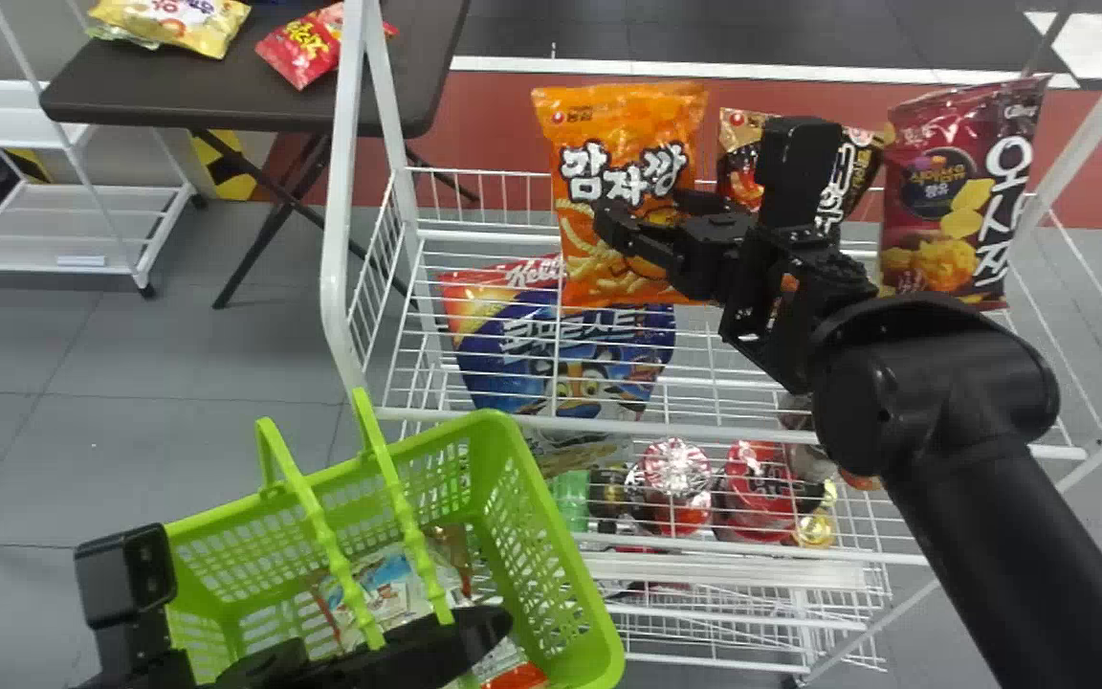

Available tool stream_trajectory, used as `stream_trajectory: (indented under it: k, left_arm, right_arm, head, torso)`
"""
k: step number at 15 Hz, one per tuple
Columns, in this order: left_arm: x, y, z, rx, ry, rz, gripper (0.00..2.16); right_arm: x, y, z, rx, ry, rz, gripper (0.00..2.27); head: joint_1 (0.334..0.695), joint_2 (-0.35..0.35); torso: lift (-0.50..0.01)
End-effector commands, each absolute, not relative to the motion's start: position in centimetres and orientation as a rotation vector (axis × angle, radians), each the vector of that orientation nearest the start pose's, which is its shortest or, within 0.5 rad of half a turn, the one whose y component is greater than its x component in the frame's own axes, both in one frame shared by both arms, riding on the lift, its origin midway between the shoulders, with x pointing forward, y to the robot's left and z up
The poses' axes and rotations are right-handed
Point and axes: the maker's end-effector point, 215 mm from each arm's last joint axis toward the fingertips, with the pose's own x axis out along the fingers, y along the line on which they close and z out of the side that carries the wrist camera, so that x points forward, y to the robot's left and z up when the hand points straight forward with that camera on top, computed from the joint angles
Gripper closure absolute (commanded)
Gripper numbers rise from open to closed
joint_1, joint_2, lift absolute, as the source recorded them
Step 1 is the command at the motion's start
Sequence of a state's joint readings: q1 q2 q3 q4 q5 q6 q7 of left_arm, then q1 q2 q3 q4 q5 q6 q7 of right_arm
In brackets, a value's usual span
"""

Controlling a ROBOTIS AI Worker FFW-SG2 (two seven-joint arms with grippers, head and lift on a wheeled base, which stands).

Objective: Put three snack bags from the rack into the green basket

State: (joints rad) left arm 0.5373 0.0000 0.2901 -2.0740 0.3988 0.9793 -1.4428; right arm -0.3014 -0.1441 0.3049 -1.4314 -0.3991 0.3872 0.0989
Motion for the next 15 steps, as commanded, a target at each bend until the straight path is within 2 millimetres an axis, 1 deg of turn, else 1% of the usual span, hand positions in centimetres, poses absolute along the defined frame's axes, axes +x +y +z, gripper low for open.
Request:
stream_trajectory:
  k: [1,2,3,4,7,9,10,13,14,15]
  left_arm:
    - [24.2,10.2,-36.4,-0.961,0.511,-1.197,2.15]
    - [24.2,10.3,-36.3,-0.960,0.508,-1.198,2.15]
    - [24.3,10.4,-36.4,-0.959,0.508,-1.195,2.15]
    - [24.3,10.4,-36.4,-0.959,0.508,-1.195,2.15]
    - [24.2,10.3,-36.4,-0.961,0.510,-1.196,2.15]
    - [24.2,10.4,-36.4,-0.961,0.508,-1.194,2.15]
    - [24.2,10.4,-36.4,-0.961,0.508,-1.194,2.15]
    - [24.3,10.5,-36.4,-0.958,0.505,-1.193,2.15]
    - [24.3,10.5,-36.5,-0.959,0.507,-1.191,2.15]
    - [24.4,10.6,-36.4,-0.957,0.506,-1.190,2.15]
  right_arm:
    - [64.8,-7.5,-37.0,0.119,0.307,0.414,0.96]
    - [64.9,-7.8,-37.3,0.103,0.315,0.404,1.60]
    - [64.9,-8.0,-37.8,0.095,0.334,0.398,2.06]
    - [64.8,-8.1,-38.0,0.091,0.340,0.396,2.22]
    - [64.5,-8.6,-37.7,0.101,0.338,0.401,2.25]
    - [63.8,-8.3,-36.5,0.118,0.320,0.427,2.25]
    - [63.2,-8.0,-36.0,0.120,0.315,0.440,2.25]
    - [61.7,-8.2,-33.7,0.154,0.300,0.467,2.25]
    - [61.0,-8.6,-32.8,0.174,0.300,0.476,2.25]
    - [59.8,-8.3,-32.8,0.187,0.329,0.498,2.25]
  head:
    - [0.695,0.028]
    - [0.695,0.031]
    - [0.695,0.033]
    - [0.695,0.032]
    - [0.695,0.028]
    - [0.695,0.024]
    - [0.695,0.026]
    - [0.695,0.030]
    - [0.695,0.029]
    - [0.695,0.029]
  torso:
    - [0.000]
    - [0.000]
    - [0.000]
    - [0.000]
    - [0.000]
    - [0.000]
    - [0.000]
    - [0.000]
    - [0.000]
    - [0.000]
